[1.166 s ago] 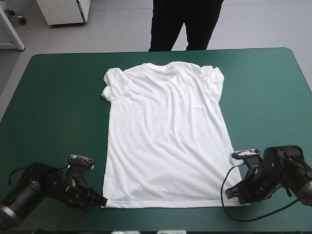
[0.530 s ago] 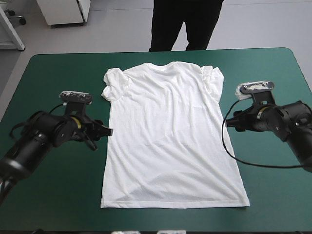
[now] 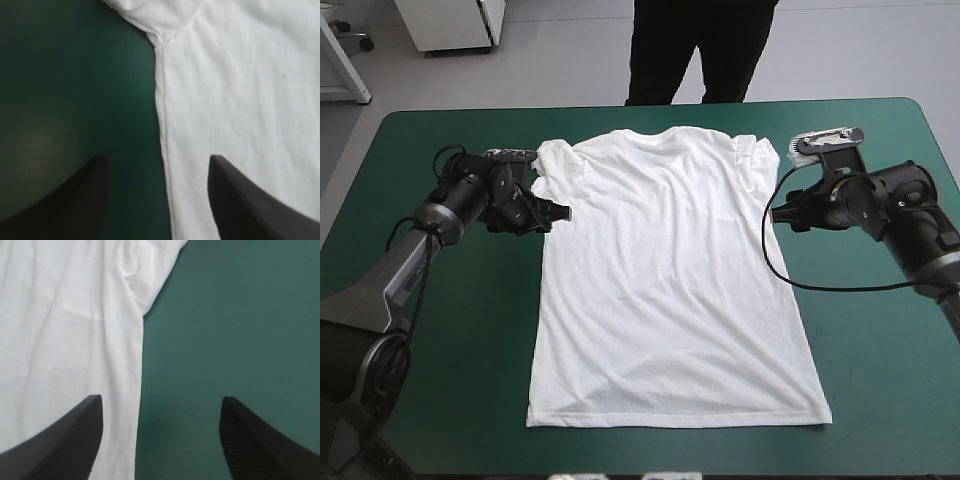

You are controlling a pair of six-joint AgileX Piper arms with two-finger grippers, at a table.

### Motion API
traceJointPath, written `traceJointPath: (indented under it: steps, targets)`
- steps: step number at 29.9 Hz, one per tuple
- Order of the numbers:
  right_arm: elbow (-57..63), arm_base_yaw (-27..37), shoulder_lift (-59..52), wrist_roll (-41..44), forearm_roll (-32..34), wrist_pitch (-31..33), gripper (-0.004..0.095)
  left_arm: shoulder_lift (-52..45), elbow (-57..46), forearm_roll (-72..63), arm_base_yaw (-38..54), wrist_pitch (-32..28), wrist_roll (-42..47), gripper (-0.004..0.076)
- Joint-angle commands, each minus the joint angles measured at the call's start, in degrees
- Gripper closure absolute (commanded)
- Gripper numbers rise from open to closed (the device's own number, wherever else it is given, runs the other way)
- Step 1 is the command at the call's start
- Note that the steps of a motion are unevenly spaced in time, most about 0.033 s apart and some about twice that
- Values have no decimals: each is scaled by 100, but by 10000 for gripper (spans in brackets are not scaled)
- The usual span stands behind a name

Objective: Fold the cloth

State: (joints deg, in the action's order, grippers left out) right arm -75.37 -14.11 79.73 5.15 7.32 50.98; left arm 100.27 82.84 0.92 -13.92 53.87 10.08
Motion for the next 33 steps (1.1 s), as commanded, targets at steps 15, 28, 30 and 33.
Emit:
traceJointPath:
  steps: [15,28,30,33]
  targets:
    - [-203,25,331,-85,129,-350,277,716,328,-301,86,-58,-265,293]
    - [-224,25,1360,-348,-24,-731,276,1070,328,-419,-4,-149,-265,710]
    - [-268,25,1538,-348,-40,-762,277,1090,328,-419,-16,-164,-280,730]
    - [-319,25,1809,-348,-40,-799,277,1100,328,-419,-16,-213,-280,733]
